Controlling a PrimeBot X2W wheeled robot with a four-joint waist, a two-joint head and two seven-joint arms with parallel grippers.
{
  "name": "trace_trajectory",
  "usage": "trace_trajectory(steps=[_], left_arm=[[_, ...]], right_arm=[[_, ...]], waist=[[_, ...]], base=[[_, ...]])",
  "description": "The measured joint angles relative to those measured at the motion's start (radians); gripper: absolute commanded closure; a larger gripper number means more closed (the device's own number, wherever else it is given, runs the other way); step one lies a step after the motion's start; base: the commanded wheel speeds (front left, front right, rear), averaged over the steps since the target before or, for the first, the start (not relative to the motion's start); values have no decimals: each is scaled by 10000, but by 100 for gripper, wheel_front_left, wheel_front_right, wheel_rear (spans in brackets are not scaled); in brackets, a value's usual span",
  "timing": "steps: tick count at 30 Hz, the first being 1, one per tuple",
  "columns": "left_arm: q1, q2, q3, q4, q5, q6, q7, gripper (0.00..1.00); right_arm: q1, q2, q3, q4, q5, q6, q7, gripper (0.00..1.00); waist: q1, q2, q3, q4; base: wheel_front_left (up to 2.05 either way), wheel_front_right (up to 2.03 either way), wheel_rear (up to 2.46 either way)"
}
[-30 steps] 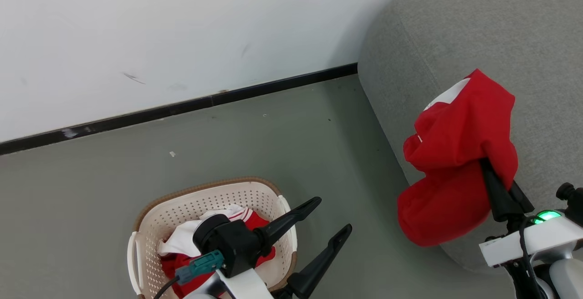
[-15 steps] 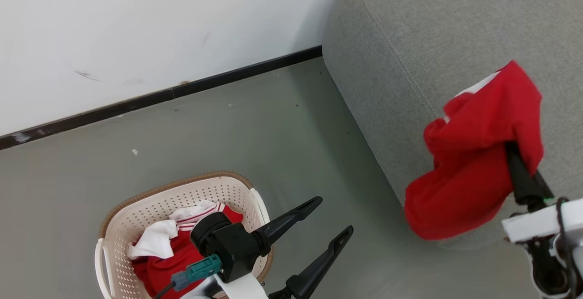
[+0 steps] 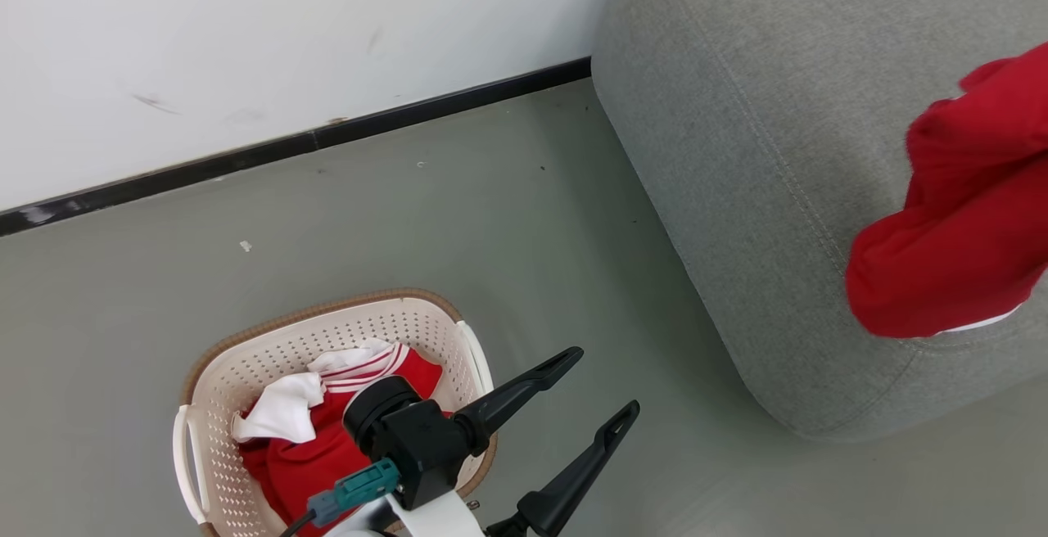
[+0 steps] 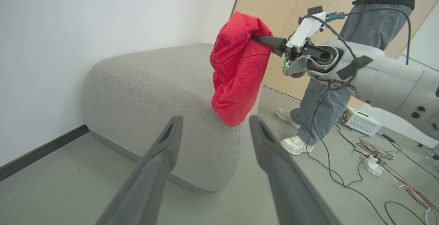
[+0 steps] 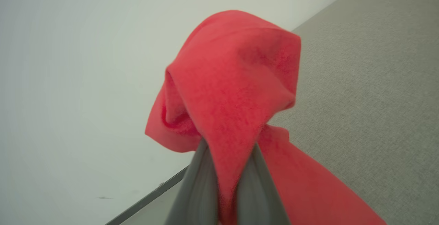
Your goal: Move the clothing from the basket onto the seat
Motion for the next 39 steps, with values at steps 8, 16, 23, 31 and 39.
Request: trace_trajectory(steps=[8,16,23,31,39], left_arm=[[0,-67,-4,-29,2,59,-54,0],[1,-161,-65,-75,69,136,-52,0],[2,-138,-81,-107,203,280,-46,0],[7,-109,-71,-245,268,454,23,0],[1,-86,-148,-414,286,454,261,0]], right_arm=[[-1297,-692,-999,1482,-339,0,953,100],[-2687,-1043,-1856,2617,-892,0,1530,100],[-3932,-1593,-2656,3221,-1540,0,1720,100],[-4956,-2002,-3467,3885,-2096,0,1896,100],[-5571,-2006,-3810,4372,-2589,0,1921,100]], waist=[[0,0,151,340],[0,0,426,768],[0,0,715,1191],[0,0,1128,1647],[1,0,1699,2059]], base=[[0,0,0],[0,0,0],[0,0,0],[0,0,0],[0,0,0]])
